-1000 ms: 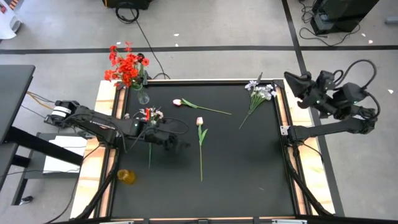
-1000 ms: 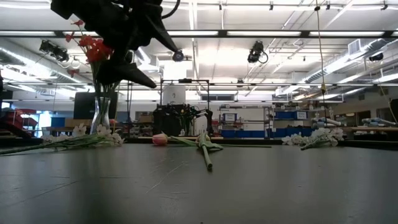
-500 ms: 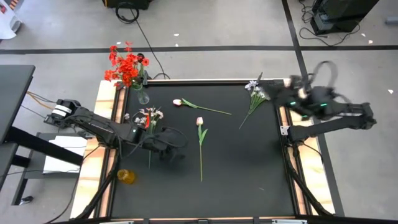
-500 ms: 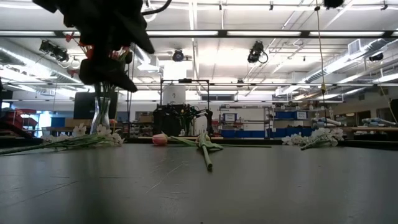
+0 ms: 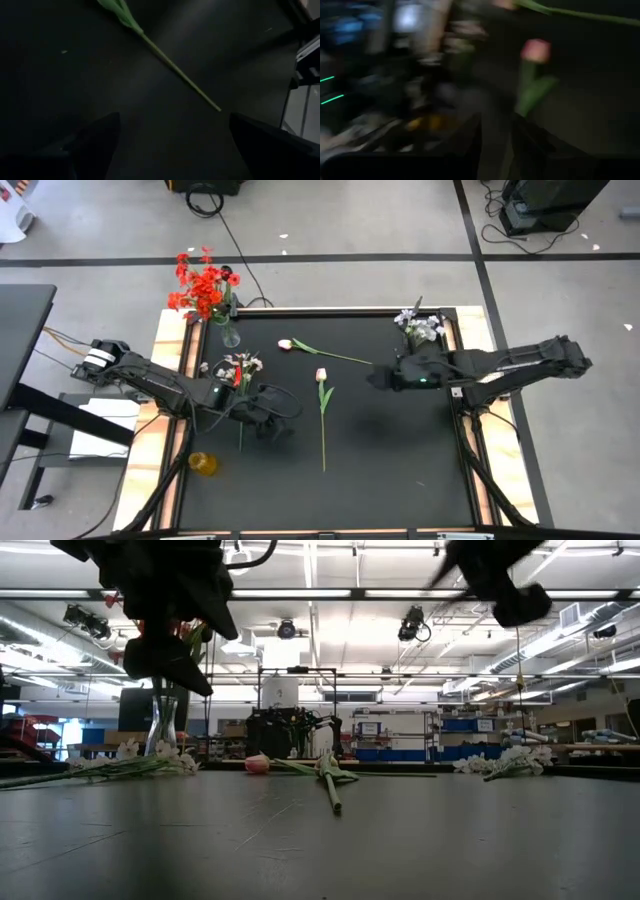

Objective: Sort flowers into vase by color
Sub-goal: Put the white flowers into the yellow vase

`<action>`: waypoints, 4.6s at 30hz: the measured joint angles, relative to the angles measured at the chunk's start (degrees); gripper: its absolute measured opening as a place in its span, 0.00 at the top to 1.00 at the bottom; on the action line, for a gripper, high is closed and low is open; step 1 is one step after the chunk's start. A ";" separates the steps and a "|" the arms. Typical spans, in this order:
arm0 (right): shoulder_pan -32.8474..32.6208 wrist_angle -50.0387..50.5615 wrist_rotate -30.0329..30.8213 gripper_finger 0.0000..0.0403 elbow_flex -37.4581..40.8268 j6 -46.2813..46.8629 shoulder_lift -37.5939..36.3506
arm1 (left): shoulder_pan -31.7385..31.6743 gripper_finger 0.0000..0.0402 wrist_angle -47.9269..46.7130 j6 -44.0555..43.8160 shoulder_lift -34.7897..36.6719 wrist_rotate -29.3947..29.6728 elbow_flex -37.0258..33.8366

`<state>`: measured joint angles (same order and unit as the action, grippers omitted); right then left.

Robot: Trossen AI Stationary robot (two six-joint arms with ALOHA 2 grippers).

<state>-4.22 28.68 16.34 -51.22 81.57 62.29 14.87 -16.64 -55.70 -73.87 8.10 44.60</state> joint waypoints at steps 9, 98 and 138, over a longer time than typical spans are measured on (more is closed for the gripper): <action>15.39 28.28 2.32 0.72 0.00 10.00 5.63 | -1.71 0.06 -1.60 1.03 0.00 0.89 0.00; 3.13 -47.86 -15.41 0.97 -0.05 -59.70 18.04 | -12.87 0.23 49.03 24.20 0.04 3.23 0.04; 5.10 -34.90 -14.54 0.75 -0.09 -62.52 -2.93 | -13.53 0.97 22.09 42.00 16.89 10.49 0.11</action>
<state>0.89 -6.22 1.81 -51.31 19.05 59.36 1.34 5.44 -13.70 -56.98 18.59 44.71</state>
